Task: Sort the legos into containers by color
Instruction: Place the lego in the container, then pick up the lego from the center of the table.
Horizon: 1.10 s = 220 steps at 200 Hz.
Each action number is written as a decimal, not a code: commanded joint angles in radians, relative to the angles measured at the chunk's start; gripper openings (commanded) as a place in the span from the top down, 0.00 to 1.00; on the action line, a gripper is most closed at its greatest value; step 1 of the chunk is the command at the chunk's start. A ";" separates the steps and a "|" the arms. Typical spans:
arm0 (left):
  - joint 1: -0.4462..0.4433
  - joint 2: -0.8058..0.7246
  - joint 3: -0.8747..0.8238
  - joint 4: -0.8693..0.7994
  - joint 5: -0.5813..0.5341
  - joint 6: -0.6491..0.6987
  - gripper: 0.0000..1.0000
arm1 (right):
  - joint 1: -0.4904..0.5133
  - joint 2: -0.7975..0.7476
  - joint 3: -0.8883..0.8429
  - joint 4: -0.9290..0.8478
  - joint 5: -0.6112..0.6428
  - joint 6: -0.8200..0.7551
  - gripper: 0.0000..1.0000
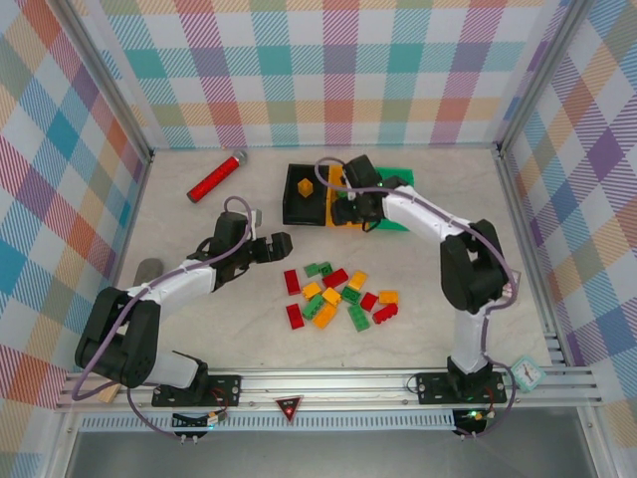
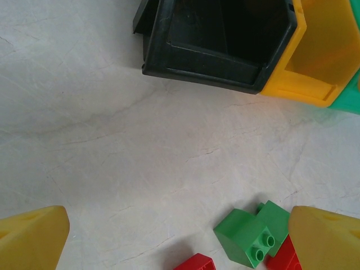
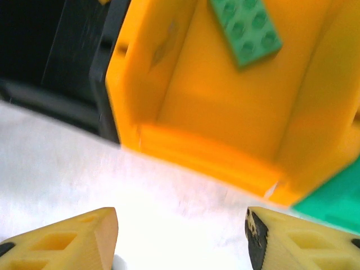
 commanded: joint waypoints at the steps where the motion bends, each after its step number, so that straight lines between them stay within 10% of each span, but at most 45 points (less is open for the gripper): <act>1: 0.013 0.005 -0.015 0.025 -0.002 0.011 0.00 | 0.018 -0.138 -0.130 0.081 -0.024 0.001 0.38; 99: -0.008 0.047 -0.005 -0.164 0.050 -0.055 0.08 | 0.018 -0.456 -0.654 0.355 0.052 -0.021 0.37; 220: -0.282 0.046 0.202 -0.620 -0.227 -0.150 0.16 | 0.038 -0.519 -0.799 0.536 0.085 0.046 0.37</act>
